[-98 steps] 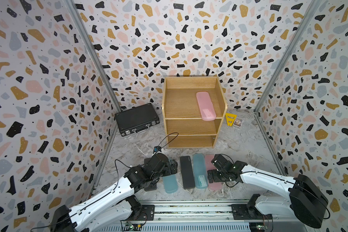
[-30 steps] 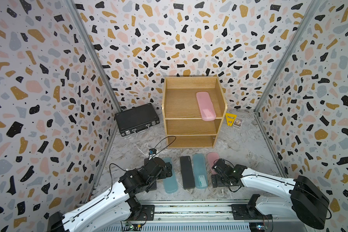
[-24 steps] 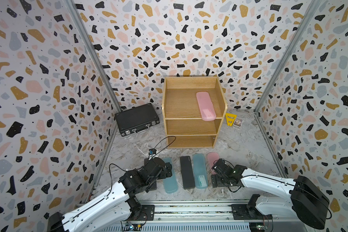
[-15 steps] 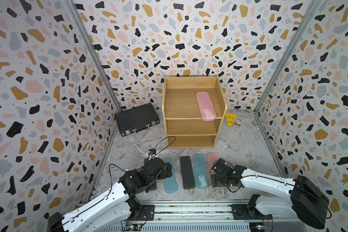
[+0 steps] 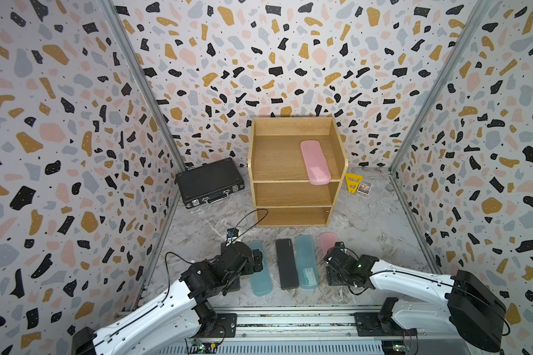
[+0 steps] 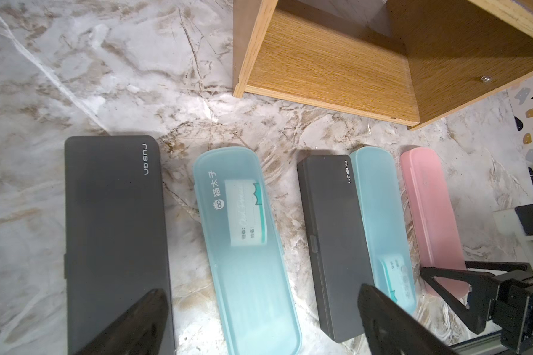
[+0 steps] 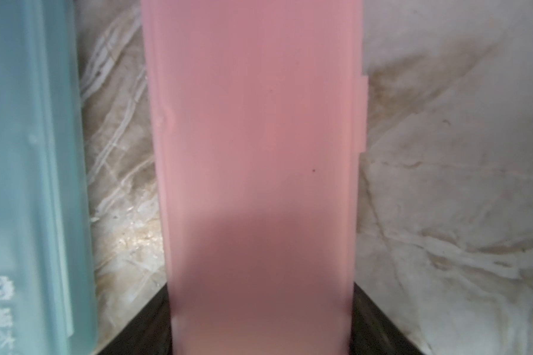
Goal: Place the pencil cases on the shelf according to color
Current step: Pick up the pencil case from the center of the board, then place the pencil case on the shelf.
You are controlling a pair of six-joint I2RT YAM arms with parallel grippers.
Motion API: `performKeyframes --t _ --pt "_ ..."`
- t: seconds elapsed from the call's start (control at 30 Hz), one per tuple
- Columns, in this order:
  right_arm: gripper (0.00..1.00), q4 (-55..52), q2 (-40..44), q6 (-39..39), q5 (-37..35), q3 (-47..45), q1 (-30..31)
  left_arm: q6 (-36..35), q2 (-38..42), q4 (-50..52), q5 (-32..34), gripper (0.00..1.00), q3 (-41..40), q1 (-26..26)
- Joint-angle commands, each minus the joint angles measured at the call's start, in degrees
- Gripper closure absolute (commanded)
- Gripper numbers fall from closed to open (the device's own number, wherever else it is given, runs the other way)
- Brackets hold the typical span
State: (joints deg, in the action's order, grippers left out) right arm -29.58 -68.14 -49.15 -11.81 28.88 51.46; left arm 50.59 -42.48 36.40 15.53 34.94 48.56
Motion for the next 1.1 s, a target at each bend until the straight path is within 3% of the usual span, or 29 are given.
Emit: performKeyframes --t 0.0,0.17,0.37,0.6,0.83,1.07 --pt "0.50 -6.2 1.6 -0.2 0.2 -1.7 0.0 -0.1 0.5 0.4 0.3 0.00 -0.6 0.1" --pt "0.65 -11.1 6.0 1.1 -0.1 1.4 0.0 -0.1 0.6 0.5 0.3 0.00 -0.3 0.2" --pt "0.69 -18.0 11.0 2.8 0.8 6.8 0.1 0.5 1.6 1.6 1.9 0.00 1.2 0.2" --pt "0.74 -27.5 15.3 4.2 1.9 16.8 0.8 -1.5 -0.2 6.0 8.7 0.00 8.3 -0.3" --pt "0.76 -33.7 12.6 5.8 2.0 28.8 4.8 -5.9 -6.4 8.1 8.4 0.00 17.3 -4.5" --pt "0.77 -33.9 8.0 5.4 0.4 37.0 12.0 -8.1 -6.1 7.9 6.1 0.00 19.0 -9.3"
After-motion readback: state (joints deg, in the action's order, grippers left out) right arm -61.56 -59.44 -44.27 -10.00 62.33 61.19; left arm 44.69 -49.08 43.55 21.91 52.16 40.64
